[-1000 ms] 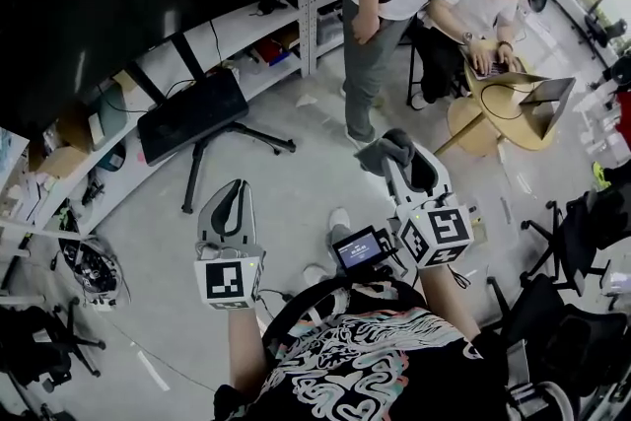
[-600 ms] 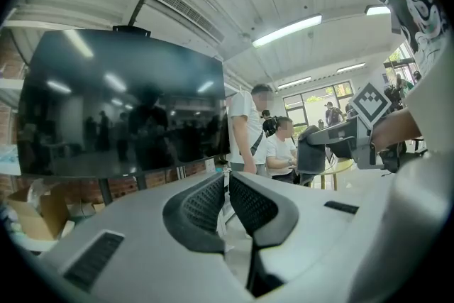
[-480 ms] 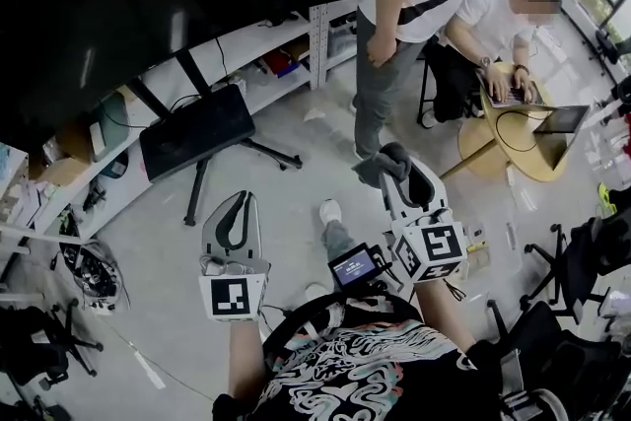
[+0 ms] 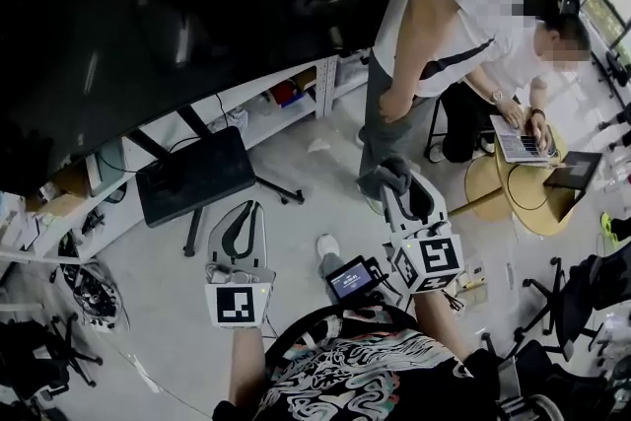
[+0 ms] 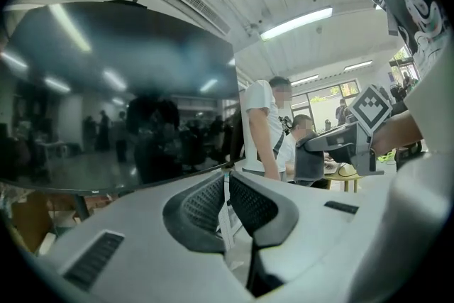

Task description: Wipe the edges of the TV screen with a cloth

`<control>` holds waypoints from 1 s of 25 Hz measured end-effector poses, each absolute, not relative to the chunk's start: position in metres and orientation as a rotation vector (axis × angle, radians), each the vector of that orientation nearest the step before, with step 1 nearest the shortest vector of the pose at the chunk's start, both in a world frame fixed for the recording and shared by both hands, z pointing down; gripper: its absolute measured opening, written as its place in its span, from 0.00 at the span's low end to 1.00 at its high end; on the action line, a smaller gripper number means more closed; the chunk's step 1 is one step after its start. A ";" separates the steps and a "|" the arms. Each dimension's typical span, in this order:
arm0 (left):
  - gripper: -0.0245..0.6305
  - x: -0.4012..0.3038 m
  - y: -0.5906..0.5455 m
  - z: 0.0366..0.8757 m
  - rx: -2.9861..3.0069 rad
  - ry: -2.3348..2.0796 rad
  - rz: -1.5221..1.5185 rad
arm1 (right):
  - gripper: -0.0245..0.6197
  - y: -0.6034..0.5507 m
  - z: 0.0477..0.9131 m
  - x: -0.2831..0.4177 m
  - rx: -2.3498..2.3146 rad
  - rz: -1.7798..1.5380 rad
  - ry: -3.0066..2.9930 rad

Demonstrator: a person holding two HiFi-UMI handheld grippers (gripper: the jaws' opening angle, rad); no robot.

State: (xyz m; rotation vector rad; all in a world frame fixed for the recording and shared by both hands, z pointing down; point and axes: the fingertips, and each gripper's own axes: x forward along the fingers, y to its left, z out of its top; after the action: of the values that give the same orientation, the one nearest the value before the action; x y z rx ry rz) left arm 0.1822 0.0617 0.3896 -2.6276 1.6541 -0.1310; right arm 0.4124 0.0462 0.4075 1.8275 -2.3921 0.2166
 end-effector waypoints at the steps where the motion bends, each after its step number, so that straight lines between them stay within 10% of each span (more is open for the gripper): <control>1: 0.09 0.185 0.047 0.390 -2.626 1.657 -0.131 | 0.30 0.031 0.408 0.414 1.820 0.215 -2.393; 25: 0.09 0.221 -0.113 0.399 -2.567 1.769 -0.262 | 0.30 -0.198 0.436 0.441 1.847 0.191 -2.302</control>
State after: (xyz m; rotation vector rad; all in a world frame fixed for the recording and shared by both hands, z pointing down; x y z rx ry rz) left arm 0.2206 -0.1126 0.3988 -2.5675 1.7694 -0.2619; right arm 0.4407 -0.1984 0.4356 1.8469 -2.3017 0.1908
